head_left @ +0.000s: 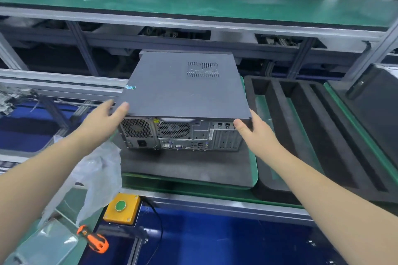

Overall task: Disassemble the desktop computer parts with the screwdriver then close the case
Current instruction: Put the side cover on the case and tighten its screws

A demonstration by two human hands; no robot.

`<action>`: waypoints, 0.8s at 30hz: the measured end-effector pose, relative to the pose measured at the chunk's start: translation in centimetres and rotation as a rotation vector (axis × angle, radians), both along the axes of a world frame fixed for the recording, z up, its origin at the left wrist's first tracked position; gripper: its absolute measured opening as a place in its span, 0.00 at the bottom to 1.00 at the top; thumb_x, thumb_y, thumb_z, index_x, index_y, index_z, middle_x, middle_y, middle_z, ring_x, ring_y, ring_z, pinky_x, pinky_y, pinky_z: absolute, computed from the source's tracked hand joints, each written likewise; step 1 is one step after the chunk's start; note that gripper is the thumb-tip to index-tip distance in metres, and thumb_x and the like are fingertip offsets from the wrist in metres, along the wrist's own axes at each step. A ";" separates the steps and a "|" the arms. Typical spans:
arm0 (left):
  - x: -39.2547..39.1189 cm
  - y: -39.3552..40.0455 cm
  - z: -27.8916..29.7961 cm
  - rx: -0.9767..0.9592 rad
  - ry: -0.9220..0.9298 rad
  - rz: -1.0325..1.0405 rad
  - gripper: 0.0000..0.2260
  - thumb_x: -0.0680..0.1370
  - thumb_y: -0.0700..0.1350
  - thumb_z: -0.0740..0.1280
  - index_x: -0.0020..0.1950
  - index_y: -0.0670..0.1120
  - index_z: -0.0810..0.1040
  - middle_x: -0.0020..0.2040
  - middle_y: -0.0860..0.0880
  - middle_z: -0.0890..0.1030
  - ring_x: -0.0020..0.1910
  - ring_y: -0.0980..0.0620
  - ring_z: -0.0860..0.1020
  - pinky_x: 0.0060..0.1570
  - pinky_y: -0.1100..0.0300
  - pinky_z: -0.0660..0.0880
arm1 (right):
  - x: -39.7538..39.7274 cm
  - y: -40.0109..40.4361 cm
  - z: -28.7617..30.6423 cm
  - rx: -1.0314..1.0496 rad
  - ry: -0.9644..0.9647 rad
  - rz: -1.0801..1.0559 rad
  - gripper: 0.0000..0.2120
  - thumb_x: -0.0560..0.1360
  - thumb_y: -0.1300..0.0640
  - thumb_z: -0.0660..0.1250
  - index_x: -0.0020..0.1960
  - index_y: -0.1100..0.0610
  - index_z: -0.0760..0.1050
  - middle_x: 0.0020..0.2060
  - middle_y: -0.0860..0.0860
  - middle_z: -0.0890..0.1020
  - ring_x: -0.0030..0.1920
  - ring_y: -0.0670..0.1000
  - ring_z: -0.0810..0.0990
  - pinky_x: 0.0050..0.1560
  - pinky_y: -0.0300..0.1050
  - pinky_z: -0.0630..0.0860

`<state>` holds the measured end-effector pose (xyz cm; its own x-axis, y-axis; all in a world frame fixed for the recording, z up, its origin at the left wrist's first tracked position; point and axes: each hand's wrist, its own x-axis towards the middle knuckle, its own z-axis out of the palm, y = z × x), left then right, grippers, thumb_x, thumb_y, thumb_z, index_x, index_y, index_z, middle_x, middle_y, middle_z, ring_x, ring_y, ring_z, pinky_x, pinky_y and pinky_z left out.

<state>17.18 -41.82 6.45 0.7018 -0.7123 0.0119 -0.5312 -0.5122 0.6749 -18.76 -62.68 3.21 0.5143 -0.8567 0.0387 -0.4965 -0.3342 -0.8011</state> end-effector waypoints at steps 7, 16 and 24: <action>2.0 0.9 -3.4 -0.096 -0.173 -0.142 0.20 0.82 0.60 0.62 0.72 0.56 0.70 0.54 0.56 0.80 0.53 0.50 0.78 0.51 0.49 0.73 | 0.5 1.1 -1.1 -0.026 -0.048 -0.069 0.24 0.85 0.41 0.58 0.80 0.42 0.63 0.61 0.33 0.77 0.60 0.39 0.76 0.58 0.41 0.69; 1.1 0.9 -3.6 -0.219 -0.220 -0.107 0.09 0.82 0.58 0.64 0.60 0.58 0.76 0.38 0.60 0.79 0.41 0.60 0.76 0.38 0.60 0.67 | 0.6 1.5 -1.0 -0.169 -0.063 -0.160 0.14 0.84 0.44 0.63 0.69 0.43 0.75 0.46 0.31 0.80 0.47 0.28 0.77 0.41 0.22 0.67; 1.5 1.5 -2.8 -0.301 0.139 -0.225 0.12 0.77 0.63 0.67 0.61 0.67 0.78 0.52 0.63 0.85 0.48 0.64 0.82 0.49 0.57 0.75 | -0.3 0.5 -0.3 0.003 -0.106 -0.051 0.11 0.78 0.36 0.65 0.60 0.33 0.77 0.55 0.31 0.83 0.58 0.35 0.81 0.64 0.48 0.77</action>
